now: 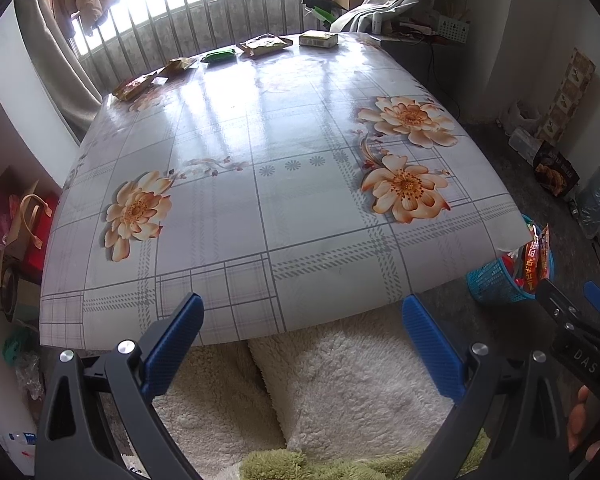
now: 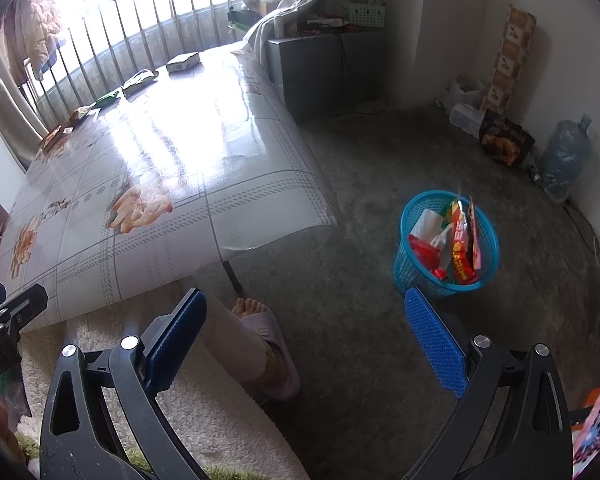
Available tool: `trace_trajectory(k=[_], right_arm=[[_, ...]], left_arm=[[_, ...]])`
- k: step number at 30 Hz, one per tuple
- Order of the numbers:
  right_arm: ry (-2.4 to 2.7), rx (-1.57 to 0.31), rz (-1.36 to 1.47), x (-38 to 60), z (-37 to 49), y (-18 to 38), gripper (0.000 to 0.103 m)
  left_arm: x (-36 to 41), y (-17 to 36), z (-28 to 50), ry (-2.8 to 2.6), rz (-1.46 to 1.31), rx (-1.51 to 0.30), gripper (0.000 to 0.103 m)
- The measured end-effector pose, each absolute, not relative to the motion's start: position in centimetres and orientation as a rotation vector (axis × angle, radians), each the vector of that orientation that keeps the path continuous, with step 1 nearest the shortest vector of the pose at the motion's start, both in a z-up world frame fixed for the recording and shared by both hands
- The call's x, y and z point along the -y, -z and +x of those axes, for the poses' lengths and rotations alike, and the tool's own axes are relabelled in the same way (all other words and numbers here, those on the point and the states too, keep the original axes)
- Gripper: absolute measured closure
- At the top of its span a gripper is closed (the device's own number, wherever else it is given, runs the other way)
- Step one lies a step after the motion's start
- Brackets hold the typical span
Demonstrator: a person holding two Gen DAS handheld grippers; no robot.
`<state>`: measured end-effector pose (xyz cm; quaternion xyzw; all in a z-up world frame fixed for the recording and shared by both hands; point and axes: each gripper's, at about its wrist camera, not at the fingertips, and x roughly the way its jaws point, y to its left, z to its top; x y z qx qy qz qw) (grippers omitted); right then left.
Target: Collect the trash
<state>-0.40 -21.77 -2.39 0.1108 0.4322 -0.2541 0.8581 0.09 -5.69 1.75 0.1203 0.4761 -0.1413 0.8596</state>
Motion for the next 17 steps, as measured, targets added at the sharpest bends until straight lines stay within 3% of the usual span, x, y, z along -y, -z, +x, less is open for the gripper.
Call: trace_trajectory(k=[17], right_arm=[[0.533, -0.905, 0.234, 21.71, -0.44, 2.23, 0.008]], left_arm=[[5.76, -1.67, -0.02, 0.299, 0.254, -1.001, 0.005]])
